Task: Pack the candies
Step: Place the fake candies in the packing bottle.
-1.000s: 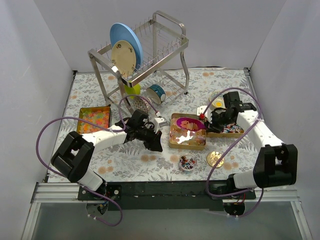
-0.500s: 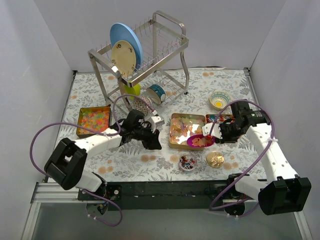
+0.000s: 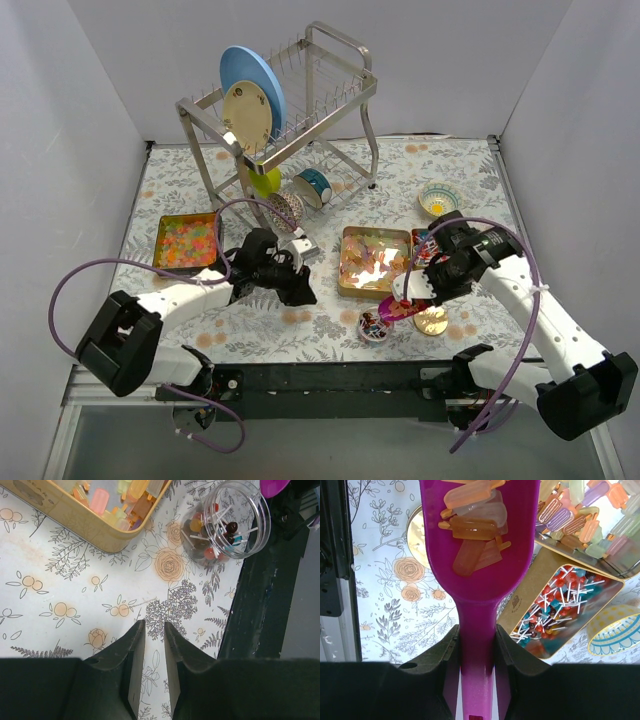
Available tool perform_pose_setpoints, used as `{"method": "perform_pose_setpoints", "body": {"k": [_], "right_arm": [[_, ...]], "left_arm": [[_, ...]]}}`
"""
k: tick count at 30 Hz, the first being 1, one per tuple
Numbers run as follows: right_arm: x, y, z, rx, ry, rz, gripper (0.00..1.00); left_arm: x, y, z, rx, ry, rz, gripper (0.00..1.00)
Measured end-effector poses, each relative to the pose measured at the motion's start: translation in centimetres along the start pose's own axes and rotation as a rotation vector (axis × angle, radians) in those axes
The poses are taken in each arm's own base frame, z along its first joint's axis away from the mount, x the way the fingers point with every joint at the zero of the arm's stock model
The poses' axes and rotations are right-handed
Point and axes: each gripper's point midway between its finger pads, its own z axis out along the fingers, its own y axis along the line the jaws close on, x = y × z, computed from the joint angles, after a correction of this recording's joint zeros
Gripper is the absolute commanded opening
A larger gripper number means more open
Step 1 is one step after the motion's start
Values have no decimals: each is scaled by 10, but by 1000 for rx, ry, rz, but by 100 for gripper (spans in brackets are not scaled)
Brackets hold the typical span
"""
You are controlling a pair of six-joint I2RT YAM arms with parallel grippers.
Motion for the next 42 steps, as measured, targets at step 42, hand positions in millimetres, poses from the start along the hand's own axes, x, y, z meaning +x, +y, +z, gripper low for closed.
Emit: {"method": "perform_pose_setpoints", "body": {"k": [42], "right_arm": [[-28, -51, -31, 94, 416, -320, 1]], "left_arm": [[-12, 49, -120, -460, 5, 154, 51]]}}
